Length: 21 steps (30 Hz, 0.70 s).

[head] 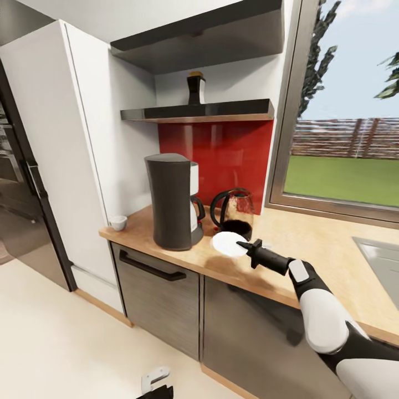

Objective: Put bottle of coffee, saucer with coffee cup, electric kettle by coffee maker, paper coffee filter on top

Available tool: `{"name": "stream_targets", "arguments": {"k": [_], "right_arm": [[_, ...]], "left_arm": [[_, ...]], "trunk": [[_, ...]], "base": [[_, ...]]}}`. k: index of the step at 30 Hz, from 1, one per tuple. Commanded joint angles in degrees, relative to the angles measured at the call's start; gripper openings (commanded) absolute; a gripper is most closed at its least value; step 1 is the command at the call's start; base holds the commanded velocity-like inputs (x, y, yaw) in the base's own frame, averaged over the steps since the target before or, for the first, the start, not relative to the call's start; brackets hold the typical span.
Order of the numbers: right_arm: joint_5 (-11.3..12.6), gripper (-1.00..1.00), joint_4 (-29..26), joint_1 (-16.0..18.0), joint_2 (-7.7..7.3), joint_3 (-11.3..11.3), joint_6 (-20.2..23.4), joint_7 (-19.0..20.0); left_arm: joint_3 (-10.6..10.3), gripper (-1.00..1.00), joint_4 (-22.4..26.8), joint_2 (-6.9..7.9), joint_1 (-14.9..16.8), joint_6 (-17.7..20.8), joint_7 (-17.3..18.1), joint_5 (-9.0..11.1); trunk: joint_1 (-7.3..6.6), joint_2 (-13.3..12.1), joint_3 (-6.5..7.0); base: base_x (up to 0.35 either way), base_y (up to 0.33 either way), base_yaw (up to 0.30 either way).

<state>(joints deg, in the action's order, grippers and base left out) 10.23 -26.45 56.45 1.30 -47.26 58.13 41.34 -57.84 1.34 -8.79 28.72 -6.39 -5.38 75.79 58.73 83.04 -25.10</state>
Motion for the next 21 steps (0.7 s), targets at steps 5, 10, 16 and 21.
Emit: {"name": "stream_targets", "arguments": {"k": [5,10,16,21], "right_arm": [[-0.3,-1.00,-0.2,0.1,0.02,-7.6,0.3,-1.1],[-0.2,-1.00,-0.2,0.1,0.29,-8.0,0.3,-4.4],[-0.1,-1.00,-2.6,0.1,0.71,-7.9,0.2,-12.1],[-0.1,-1.00,-10.9,0.1,3.90,-7.8,0.3,-18.0]], "left_arm": [[-0.4,1.00,0.1,0.00,0.0,-0.1,-0.3,0.3],[-0.4,1.00,0.1,0.02,0.0,-0.1,-0.3,0.3],[-0.4,1.00,0.1,0.08,0.0,-0.1,-0.3,0.3],[-0.4,1.00,0.1,0.09,0.0,-0.1,-0.3,0.3]], "trunk": [[0.00,0.0,-0.07],[0.00,0.0,-0.07],[0.00,0.0,-0.07],[0.00,0.0,-0.07]], "base": [[0.005,0.014,0.000],[0.000,0.001,0.000],[0.000,0.000,0.000],[0.000,0.000,0.000]]}}
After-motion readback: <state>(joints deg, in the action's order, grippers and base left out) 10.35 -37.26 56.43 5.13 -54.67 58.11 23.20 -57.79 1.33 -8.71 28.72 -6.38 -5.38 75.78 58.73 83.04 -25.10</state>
